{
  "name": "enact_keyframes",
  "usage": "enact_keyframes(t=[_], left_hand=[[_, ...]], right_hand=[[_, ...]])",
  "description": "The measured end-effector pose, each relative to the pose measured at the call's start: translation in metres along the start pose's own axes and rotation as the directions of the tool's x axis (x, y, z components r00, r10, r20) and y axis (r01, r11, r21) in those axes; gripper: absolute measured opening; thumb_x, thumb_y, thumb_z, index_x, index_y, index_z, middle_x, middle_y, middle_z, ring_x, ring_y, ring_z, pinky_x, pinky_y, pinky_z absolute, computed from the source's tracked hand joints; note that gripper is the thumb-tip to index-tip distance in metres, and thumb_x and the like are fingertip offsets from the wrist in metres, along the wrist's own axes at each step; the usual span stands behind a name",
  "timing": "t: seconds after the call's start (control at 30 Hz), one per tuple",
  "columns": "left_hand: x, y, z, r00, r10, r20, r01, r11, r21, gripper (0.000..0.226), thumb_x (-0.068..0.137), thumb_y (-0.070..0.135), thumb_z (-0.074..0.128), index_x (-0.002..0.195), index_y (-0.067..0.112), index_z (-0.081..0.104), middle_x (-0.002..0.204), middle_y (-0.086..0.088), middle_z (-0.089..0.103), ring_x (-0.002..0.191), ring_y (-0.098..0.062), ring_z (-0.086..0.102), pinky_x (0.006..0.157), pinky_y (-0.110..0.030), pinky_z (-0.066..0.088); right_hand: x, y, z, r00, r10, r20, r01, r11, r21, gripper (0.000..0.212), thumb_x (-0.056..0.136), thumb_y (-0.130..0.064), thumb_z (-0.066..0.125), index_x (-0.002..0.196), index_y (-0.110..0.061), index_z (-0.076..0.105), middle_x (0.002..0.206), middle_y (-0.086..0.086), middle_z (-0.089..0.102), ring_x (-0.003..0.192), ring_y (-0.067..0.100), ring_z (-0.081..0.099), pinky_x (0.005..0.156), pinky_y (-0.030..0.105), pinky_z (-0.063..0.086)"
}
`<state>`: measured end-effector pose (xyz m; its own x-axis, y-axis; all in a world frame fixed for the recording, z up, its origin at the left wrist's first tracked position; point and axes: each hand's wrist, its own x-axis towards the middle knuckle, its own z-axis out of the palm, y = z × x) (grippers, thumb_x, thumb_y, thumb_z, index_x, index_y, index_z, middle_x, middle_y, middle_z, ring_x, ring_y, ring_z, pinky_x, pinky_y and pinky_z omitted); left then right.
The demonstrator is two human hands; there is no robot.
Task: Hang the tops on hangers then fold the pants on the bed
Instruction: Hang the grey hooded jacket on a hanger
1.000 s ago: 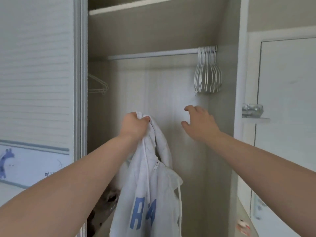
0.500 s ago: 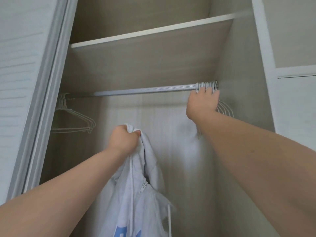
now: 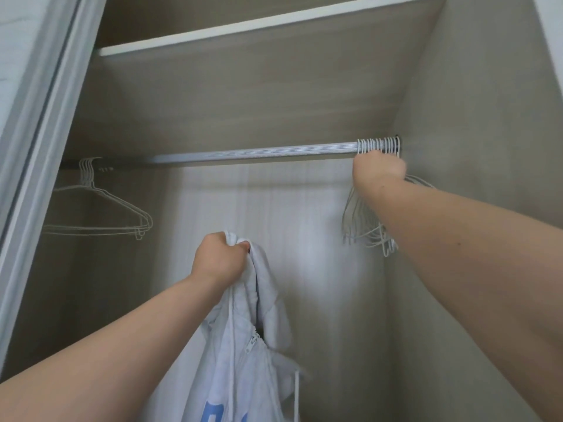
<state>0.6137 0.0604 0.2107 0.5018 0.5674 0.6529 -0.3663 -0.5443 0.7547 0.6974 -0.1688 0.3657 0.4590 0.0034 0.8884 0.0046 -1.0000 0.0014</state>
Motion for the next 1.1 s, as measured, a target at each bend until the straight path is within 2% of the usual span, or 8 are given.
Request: enact_keyframes(t=[0.17, 0.3, 0.43, 0.53, 0.67, 0.8, 0.9, 1.1], left_hand=[[0.002, -0.011, 0.004, 0.997, -0.076, 0.008, 0.076, 0.995, -0.064, 0.041, 0.091, 0.017, 0.064, 0.058, 0.018, 0.038, 0.061, 0.002, 0.04, 0.059, -0.02, 0.04, 0.057, -0.03, 0.032], [-0.001, -0.002, 0.002, 0.998, -0.051, 0.021, 0.053, 0.994, -0.096, 0.036, 0.09, 0.017, 0.064, 0.062, 0.018, 0.042, 0.066, 0.001, 0.044, 0.066, -0.022, 0.045, 0.066, -0.03, 0.039], [-0.016, 0.019, -0.006, 1.0, -0.026, -0.002, 0.026, 0.992, -0.122, 0.035, 0.091, 0.02, 0.064, 0.062, 0.018, 0.043, 0.063, 0.002, 0.045, 0.061, -0.02, 0.045, 0.06, -0.029, 0.037], [-0.037, 0.032, -0.018, 1.0, -0.016, -0.007, 0.015, 0.987, -0.159, 0.027, 0.091, 0.02, 0.065, 0.068, 0.013, 0.052, 0.066, 0.001, 0.049, 0.062, -0.02, 0.047, 0.06, -0.029, 0.039], [-0.077, 0.041, -0.039, 0.999, -0.035, 0.025, 0.04, 0.978, -0.206, 0.017, 0.09, 0.021, 0.066, 0.09, 0.004, 0.066, 0.079, -0.007, 0.056, 0.073, -0.021, 0.054, 0.069, -0.034, 0.043], [-0.128, 0.045, -0.06, 0.993, -0.104, 0.055, 0.114, 0.967, -0.228, 0.018, 0.09, 0.021, 0.066, 0.088, 0.003, 0.066, 0.079, -0.008, 0.062, 0.077, -0.024, 0.062, 0.072, -0.039, 0.05], [-0.175, 0.045, -0.074, 0.984, -0.164, 0.065, 0.174, 0.963, -0.207, 0.028, 0.09, 0.022, 0.067, 0.1, -0.004, 0.066, 0.086, -0.013, 0.066, 0.087, -0.032, 0.07, 0.086, -0.052, 0.057], [-0.271, 0.042, -0.097, 0.969, -0.218, 0.116, 0.237, 0.952, -0.193, 0.032, 0.091, 0.018, 0.066, 0.106, -0.01, 0.065, 0.089, -0.014, 0.064, 0.085, -0.027, 0.065, 0.084, -0.051, 0.057]], right_hand=[[0.004, 0.002, -0.001, 0.997, -0.031, -0.069, 0.038, 0.995, 0.097, 0.037, 0.093, -0.001, 0.05, 0.127, -0.009, 0.061, 0.126, 0.013, 0.062, 0.115, 0.037, 0.063, 0.075, 0.036, 0.042], [-0.004, -0.003, -0.016, 0.997, 0.07, -0.035, -0.05, 0.915, 0.4, 0.035, 0.091, -0.002, 0.051, 0.125, -0.005, 0.059, 0.127, 0.016, 0.062, 0.115, 0.039, 0.062, 0.083, 0.038, 0.048], [-0.025, -0.009, -0.037, 0.981, 0.165, 0.101, -0.181, 0.596, 0.782, 0.03, 0.097, -0.008, 0.049, 0.126, 0.0, 0.057, 0.129, 0.021, 0.06, 0.118, 0.037, 0.059, 0.085, 0.033, 0.045], [-0.057, -0.01, -0.042, 0.972, 0.143, 0.185, -0.224, 0.346, 0.911, 0.023, 0.101, -0.015, 0.044, 0.114, -0.006, 0.06, 0.105, 0.017, 0.06, 0.094, 0.03, 0.058, 0.081, 0.036, 0.048], [-0.124, 0.006, -0.048, 0.971, 0.162, 0.177, -0.193, 0.085, 0.978, 0.03, 0.099, -0.008, 0.039, 0.11, 0.008, 0.062, 0.072, 0.01, 0.048, 0.071, 0.022, 0.046, 0.059, 0.029, 0.033], [-0.215, 0.042, -0.08, 0.971, 0.138, 0.194, -0.185, -0.073, 0.98, 0.028, 0.099, -0.015, 0.046, 0.084, -0.023, 0.068, 0.044, -0.014, 0.043, 0.049, 0.014, 0.041, 0.049, 0.023, 0.031], [-0.288, 0.074, -0.109, 0.968, 0.093, 0.234, -0.218, -0.153, 0.964, 0.028, 0.1, -0.017, 0.049, 0.083, -0.025, 0.069, 0.044, -0.012, 0.038, 0.039, 0.007, 0.034, 0.038, 0.017, 0.028], [-0.43, 0.143, -0.155, 0.942, 0.027, 0.336, -0.318, -0.257, 0.913, 0.024, 0.103, -0.018, 0.046, 0.091, -0.02, 0.066, 0.047, -0.009, 0.034, 0.036, 0.008, 0.029, 0.039, 0.014, 0.025]])
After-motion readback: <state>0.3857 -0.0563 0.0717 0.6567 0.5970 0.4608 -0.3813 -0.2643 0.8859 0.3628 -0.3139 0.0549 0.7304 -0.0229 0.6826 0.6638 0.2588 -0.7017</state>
